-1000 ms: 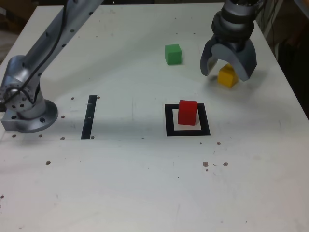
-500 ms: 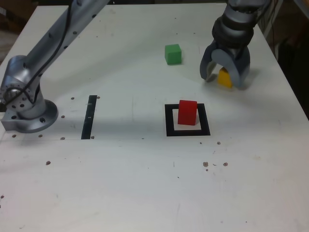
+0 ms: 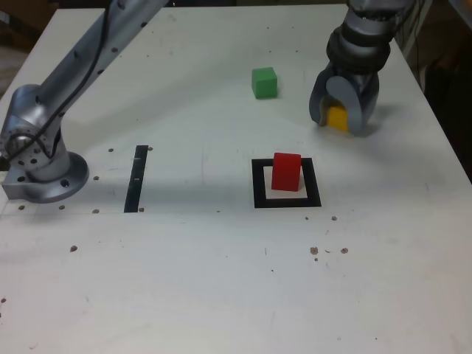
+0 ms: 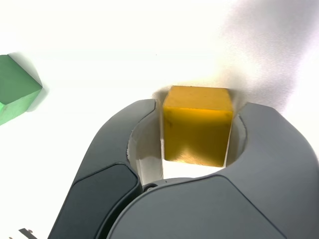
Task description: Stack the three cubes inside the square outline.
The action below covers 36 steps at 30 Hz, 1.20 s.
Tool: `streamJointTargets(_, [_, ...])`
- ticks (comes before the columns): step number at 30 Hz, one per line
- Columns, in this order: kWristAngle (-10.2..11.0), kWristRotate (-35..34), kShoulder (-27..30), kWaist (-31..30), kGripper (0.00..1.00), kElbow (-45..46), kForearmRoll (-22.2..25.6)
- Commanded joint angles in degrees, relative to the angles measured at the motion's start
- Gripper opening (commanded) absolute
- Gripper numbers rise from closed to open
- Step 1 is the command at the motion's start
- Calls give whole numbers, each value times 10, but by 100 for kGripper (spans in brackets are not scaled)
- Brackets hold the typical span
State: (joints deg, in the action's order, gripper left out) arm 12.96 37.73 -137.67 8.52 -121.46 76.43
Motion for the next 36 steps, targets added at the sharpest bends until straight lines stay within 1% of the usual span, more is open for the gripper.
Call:
streamJointTargets(1, [-1,-2,9,1,33,4,-4])
streamJointTargets(2, [-2,-5,10,2,31,6,-5])
streamJointTargets(5, [-6,-13,15,2,30,13,-5])
streamJointTargets(9, [-14,-22,41,2,28,22,-2])
streamJointTargets(12, [-21,-35,70,-2,26,22,16])
streamJointTargets(15, [-24,-63,103,-12,26,23,44])
streamJointTargets(18, [-22,-100,140,-30,26,32,66])
streamJointTargets(21, [-15,-138,177,-57,26,48,80])
streamJointTargets(25, [-5,-209,229,-108,26,95,88])
streamJointTargets(28, [-5,-264,252,-145,26,133,88])
streamJointTargets(31, [-14,-317,260,-177,26,165,88])
streamJointTargets(36, [-40,-390,255,-203,26,201,84])
